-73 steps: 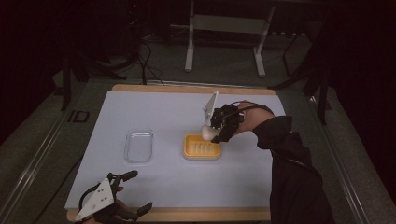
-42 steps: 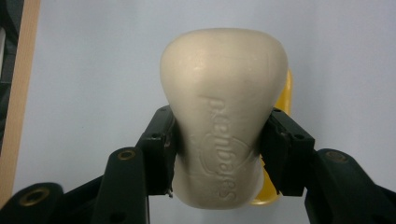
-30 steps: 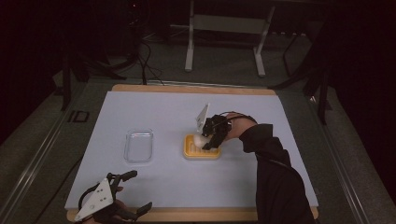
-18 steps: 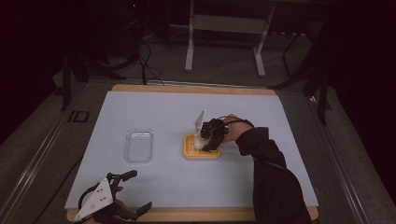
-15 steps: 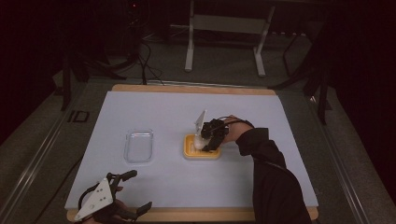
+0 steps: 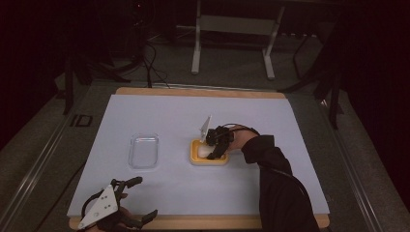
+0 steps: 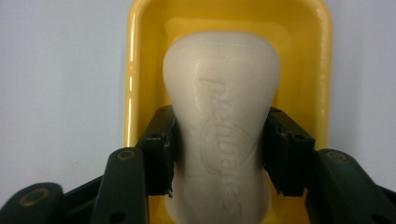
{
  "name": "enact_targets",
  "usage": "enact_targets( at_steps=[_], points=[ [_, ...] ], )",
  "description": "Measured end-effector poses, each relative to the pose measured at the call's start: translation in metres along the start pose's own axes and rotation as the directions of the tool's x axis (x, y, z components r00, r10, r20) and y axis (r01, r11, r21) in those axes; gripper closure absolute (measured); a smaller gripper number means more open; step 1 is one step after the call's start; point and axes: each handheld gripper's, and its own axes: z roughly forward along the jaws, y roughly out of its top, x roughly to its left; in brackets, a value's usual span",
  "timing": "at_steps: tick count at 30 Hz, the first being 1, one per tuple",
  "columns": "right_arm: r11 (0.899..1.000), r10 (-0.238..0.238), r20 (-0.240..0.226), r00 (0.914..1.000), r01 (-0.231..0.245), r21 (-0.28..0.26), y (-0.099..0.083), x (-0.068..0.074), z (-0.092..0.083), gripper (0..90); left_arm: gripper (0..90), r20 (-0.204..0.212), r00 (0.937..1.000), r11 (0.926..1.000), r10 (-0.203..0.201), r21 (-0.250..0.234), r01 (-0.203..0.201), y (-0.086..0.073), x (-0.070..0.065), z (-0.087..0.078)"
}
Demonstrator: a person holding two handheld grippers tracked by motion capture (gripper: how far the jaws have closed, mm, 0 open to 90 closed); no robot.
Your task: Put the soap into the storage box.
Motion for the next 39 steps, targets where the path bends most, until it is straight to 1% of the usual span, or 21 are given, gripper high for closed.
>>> enact_targets(
  at_steps=[1, 2, 6, 12, 15, 16, 17, 19, 20, 21, 24, 25, 26, 28, 32, 33, 34, 35, 36, 37, 39],
  points=[
    [1.000, 0.000, 0.000, 1.0000, 0.000, 0.000, 0.000, 0.000, 0.000, 49.2, 0.0, 0.000, 1.0000, 1.0000, 0.000, 0.000, 0.000, 0.000, 0.000, 0.000],
    [1.000, 0.024, -0.007, 0.9997, -0.024, -0.001, 0.001, -0.001, 0.003, 49.0, 0.0, 0.001, 1.0000, 1.0000, 0.001, 0.001, -0.001, 0.000, 0.000, 0.000],
    [0.999, 0.032, -0.012, 0.9994, -0.032, -0.001, 0.001, 0.000, 0.003, 48.8, 0.0, 0.001, 1.0000, 1.0000, 0.003, 0.005, -0.003, 0.000, 0.000, 0.000],
    [1.000, 0.028, -0.004, 0.9996, -0.028, 0.007, 0.002, 0.001, 0.001, 47.9, 0.0, 0.000, 1.0000, 1.0000, 0.003, 0.006, -0.003, 0.000, 0.000, 0.000],
    [1.000, 0.028, -0.005, 0.9996, -0.028, -0.001, 0.003, 0.001, -0.003, 47.2, 0.0, 0.001, 1.0000, 1.0000, 0.003, 0.008, -0.003, 0.000, 0.000, 0.001],
    [1.000, 0.026, -0.003, 0.9996, -0.026, -0.005, 0.003, 0.001, -0.005, 47.1, 0.0, 0.001, 1.0000, 1.0000, 0.003, 0.009, -0.003, 0.000, 0.000, 0.001],
    [0.999, 0.031, -0.004, 0.9995, -0.031, -0.023, 0.003, 0.002, -0.009, 47.1, 0.0, 0.002, 1.0000, 1.0000, 0.003, 0.009, -0.003, 0.000, 0.000, 0.001],
    [0.999, 0.030, 0.001, 0.9995, -0.030, -0.032, 0.003, 0.002, -0.012, 47.1, 0.1, 0.001, 1.0000, 1.0000, 0.003, 0.009, -0.003, 0.000, 0.000, 0.001],
    [0.999, 0.029, 0.009, 0.9995, -0.029, -0.040, 0.004, 0.002, -0.015, 47.1, 0.0, 0.001, 1.0000, 1.0000, 0.003, 0.009, -0.003, 0.000, 0.000, 0.001],
    [0.998, 0.031, 0.017, 0.9994, -0.030, -0.056, 0.005, 0.003, -0.023, 47.2, 0.0, 0.001, 1.0000, 1.0000, 0.003, 0.009, -0.003, 0.000, 0.000, 0.001],
    [0.998, 0.032, 0.025, 0.9992, -0.030, -0.059, 0.005, 0.004, -0.028, 46.7, 0.0, 0.001, 1.0000, 1.0000, 0.003, 0.009, -0.003, 0.000, 0.000, 0.001],
    [0.997, 0.041, 0.030, 0.9987, -0.039, -0.062, 0.005, 0.005, -0.032, 46.7, 0.1, 0.001, 1.0000, 1.0000, 0.002, 0.009, -0.002, 0.000, 0.000, 0.001],
    [0.997, 0.041, 0.030, 0.9987, -0.039, -0.062, 0.005, 0.005, -0.032, 46.7, 0.1, 0.000, 1.0000, 1.0000, 0.002, 0.009, -0.002, 0.000, 0.000, 0.001],
    [0.996, 0.059, 0.030, 0.9978, -0.057, -0.070, 0.003, 0.008, -0.037, 46.8, 0.0, 0.000, 1.0000, 1.0000, 0.002, 0.009, -0.002, 0.000, 0.000, 0.001],
    [0.993, 0.079, 0.038, 0.9962, -0.075, -0.090, 0.000, 0.011, -0.041, 47.1, 0.0, 0.005, 1.0000, 0.9999, 0.000, 0.013, 0.000, 0.000, 0.000, 0.001],
    [0.992, 0.091, 0.041, 0.9950, -0.087, -0.092, -0.001, 0.012, -0.042, 47.0, 0.1, 0.004, 1.0000, 0.9999, 0.001, 0.014, -0.001, 0.000, 0.000, 0.001],
    [0.988, 0.121, 0.074, 0.9898, -0.113, -0.107, -0.003, 0.014, -0.044, 45.6, 0.0, 0.004, 1.0000, 0.9999, 0.000, 0.012, 0.000, 0.000, 0.000, 0.001],
    [0.988, 0.121, 0.074, 0.9898, -0.113, -0.107, -0.003, 0.014, -0.044, 45.6, 0.0, 0.004, 1.0000, 0.9999, 0.000, 0.012, 0.000, 0.000, 0.000, 0.001],
    [0.984, 0.147, 0.098, 0.9843, -0.135, -0.120, -0.004, 0.014, -0.046, 42.9, 0.0, 0.003, 1.0000, 0.9999, 0.000, 0.014, 0.000, 0.000, 0.000, 0.001],
    [0.975, 0.190, 0.098, 0.9770, -0.176, -0.137, -0.005, 0.014, -0.047, 37.5, 0.1, 0.002, 1.0000, 0.9999, 0.000, 0.014, 0.000, 0.000, 0.000, 0.001],
    [0.960, 0.256, 0.133, 0.9575, -0.235, -0.153, -0.007, 0.014, -0.049, 33.9, 0.0, 0.000, 1.0000, 0.9999, -0.001, 0.015, 0.001, 0.000, 0.001, 0.001]
  ],
)
